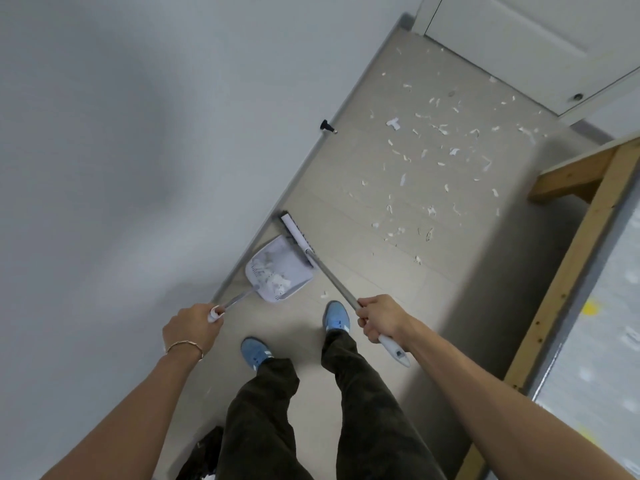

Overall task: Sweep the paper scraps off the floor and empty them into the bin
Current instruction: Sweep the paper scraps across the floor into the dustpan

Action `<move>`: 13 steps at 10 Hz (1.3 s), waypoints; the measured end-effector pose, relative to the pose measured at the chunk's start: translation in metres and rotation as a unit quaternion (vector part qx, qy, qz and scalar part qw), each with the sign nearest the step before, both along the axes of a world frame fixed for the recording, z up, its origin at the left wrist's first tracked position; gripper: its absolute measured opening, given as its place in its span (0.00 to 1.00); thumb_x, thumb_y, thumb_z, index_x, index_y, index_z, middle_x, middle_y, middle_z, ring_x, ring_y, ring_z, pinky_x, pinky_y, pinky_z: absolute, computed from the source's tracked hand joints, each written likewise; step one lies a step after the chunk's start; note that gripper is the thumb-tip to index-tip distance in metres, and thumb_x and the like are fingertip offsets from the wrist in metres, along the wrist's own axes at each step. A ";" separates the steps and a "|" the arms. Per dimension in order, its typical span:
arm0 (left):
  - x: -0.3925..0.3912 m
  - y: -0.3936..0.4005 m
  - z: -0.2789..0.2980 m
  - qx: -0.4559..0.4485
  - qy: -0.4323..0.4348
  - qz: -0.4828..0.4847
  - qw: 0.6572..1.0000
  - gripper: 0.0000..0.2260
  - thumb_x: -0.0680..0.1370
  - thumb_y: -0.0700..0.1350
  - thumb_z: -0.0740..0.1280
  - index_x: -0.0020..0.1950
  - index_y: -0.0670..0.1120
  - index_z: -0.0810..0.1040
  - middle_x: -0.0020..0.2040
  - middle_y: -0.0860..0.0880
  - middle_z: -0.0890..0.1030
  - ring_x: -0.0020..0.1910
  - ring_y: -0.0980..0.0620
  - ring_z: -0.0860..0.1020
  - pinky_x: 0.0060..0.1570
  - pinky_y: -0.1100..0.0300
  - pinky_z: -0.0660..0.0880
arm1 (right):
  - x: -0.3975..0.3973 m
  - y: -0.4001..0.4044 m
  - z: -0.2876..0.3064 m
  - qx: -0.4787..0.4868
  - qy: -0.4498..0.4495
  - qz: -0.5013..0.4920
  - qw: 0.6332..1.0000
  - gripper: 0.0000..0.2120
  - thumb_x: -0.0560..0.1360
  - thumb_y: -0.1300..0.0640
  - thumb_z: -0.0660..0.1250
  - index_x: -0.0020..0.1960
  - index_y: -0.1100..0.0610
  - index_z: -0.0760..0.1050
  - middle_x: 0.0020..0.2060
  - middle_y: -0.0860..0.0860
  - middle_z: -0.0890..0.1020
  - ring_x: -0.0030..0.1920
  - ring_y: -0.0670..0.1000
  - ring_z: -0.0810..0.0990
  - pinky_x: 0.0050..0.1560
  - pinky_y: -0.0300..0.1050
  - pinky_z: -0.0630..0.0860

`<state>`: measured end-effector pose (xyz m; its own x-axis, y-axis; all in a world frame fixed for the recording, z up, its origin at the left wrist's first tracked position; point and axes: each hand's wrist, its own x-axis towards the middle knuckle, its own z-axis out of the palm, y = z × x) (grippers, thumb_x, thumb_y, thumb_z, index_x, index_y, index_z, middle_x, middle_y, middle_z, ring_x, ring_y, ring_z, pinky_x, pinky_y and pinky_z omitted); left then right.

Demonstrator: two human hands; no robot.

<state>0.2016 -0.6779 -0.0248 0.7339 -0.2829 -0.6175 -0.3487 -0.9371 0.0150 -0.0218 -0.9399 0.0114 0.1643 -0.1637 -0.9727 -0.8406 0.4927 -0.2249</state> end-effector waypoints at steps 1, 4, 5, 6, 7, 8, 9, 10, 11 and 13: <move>-0.006 0.009 0.001 0.000 0.002 -0.014 1.000 0.15 0.78 0.56 0.62 0.38 0.50 0.81 0.36 0.50 0.81 0.34 0.47 0.76 0.31 0.61 0.68 | -0.022 -0.011 0.008 -0.014 -0.006 -0.027 1.000 0.08 0.78 0.67 0.59 0.51 0.62 0.76 0.34 0.55 0.71 0.25 0.47 0.66 0.24 0.38 0.66; -0.009 0.053 0.016 0.007 -0.027 -0.098 0.995 0.12 0.75 0.53 0.63 0.38 0.48 0.80 0.36 0.48 0.81 0.35 0.42 0.75 0.35 0.59 0.72 | -0.080 0.035 -0.007 -0.106 0.064 -0.068 0.990 0.08 0.78 0.67 0.61 0.51 0.66 0.78 0.33 0.56 0.75 0.27 0.49 0.72 0.28 0.41 0.76; -0.014 0.070 0.015 0.006 -0.019 -0.127 0.992 0.14 0.77 0.54 0.63 0.38 0.48 0.80 0.37 0.48 0.82 0.36 0.42 0.77 0.36 0.60 0.71 | -0.096 0.067 -0.025 -0.137 0.104 -0.040 0.984 0.07 0.75 0.69 0.63 0.49 0.67 0.79 0.37 0.58 0.78 0.34 0.54 0.77 0.45 0.53 0.83; -0.015 0.081 0.007 0.009 -0.021 -0.172 0.985 0.11 0.77 0.54 0.64 0.41 0.51 0.82 0.39 0.48 0.83 0.40 0.43 0.80 0.36 0.60 0.71 | -0.095 0.095 -0.035 -0.145 0.138 -0.005 0.980 0.09 0.69 0.70 0.66 0.49 0.68 0.77 0.38 0.58 0.79 0.37 0.55 0.79 0.37 0.47 0.80; -0.020 0.088 -0.002 0.022 -0.014 -0.190 0.981 0.11 0.77 0.55 0.63 0.41 0.52 0.82 0.41 0.48 0.84 0.42 0.42 0.81 0.37 0.60 0.70 | -0.089 0.126 -0.047 -0.112 0.162 0.013 0.980 0.12 0.70 0.71 0.64 0.54 0.68 0.77 0.36 0.57 0.78 0.32 0.53 0.78 0.24 0.41 0.73; -0.025 0.091 -0.011 0.025 -0.014 -0.188 0.982 0.13 0.76 0.53 0.63 0.33 0.52 0.75 0.39 0.47 0.83 0.41 0.41 0.80 0.36 0.60 0.69 | -0.080 0.163 -0.064 -0.112 0.109 -0.035 0.987 0.15 0.75 0.68 0.60 0.61 0.70 0.73 0.36 0.55 0.73 0.30 0.49 0.72 0.26 0.40 0.70; -0.026 0.088 -0.018 0.022 -0.020 -0.190 0.981 0.12 0.76 0.53 0.62 0.36 0.51 0.78 0.40 0.47 0.83 0.41 0.40 0.81 0.36 0.60 0.71 | -0.063 0.190 -0.065 -0.090 0.078 -0.061 0.991 0.07 0.77 0.65 0.57 0.52 0.63 0.73 0.34 0.54 0.72 0.30 0.49 0.71 0.29 0.41 0.71; -0.026 0.085 -0.019 0.024 -0.020 -0.190 0.981 0.12 0.76 0.53 0.61 0.39 0.50 0.80 0.40 0.46 0.83 0.41 0.40 0.81 0.37 0.59 0.73 | -0.061 0.204 -0.060 -0.034 0.073 -0.035 0.996 0.03 0.75 0.68 0.62 0.44 0.63 0.74 0.34 0.56 0.75 0.30 0.52 0.75 0.35 0.45 0.77; -0.028 0.083 -0.018 0.030 -0.010 -0.183 0.983 0.12 0.75 0.52 0.61 0.39 0.49 0.80 0.39 0.46 0.83 0.40 0.40 0.81 0.37 0.59 0.74 | -0.073 0.193 -0.042 0.000 0.059 -0.073 0.996 0.07 0.76 0.66 0.62 0.51 0.66 0.78 0.31 0.55 0.74 0.23 0.49 0.72 0.26 0.40 0.72; -0.025 0.092 -0.010 0.028 0.021 -0.158 0.987 0.12 0.75 0.53 0.61 0.36 0.50 0.78 0.35 0.49 0.81 0.36 0.44 0.79 0.33 0.61 0.69 | -0.103 0.185 -0.008 0.009 0.014 -0.197 0.980 0.12 0.80 0.66 0.56 0.58 0.61 0.75 0.30 0.54 0.69 0.21 0.45 0.64 0.17 0.34 0.62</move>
<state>0.1769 -0.5855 -0.0344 0.5872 -0.4584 -0.6671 -0.6243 -0.7811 -0.0128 -0.1252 -0.7549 0.0036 0.0642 -0.1922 -0.9793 -0.5901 0.7840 -0.1926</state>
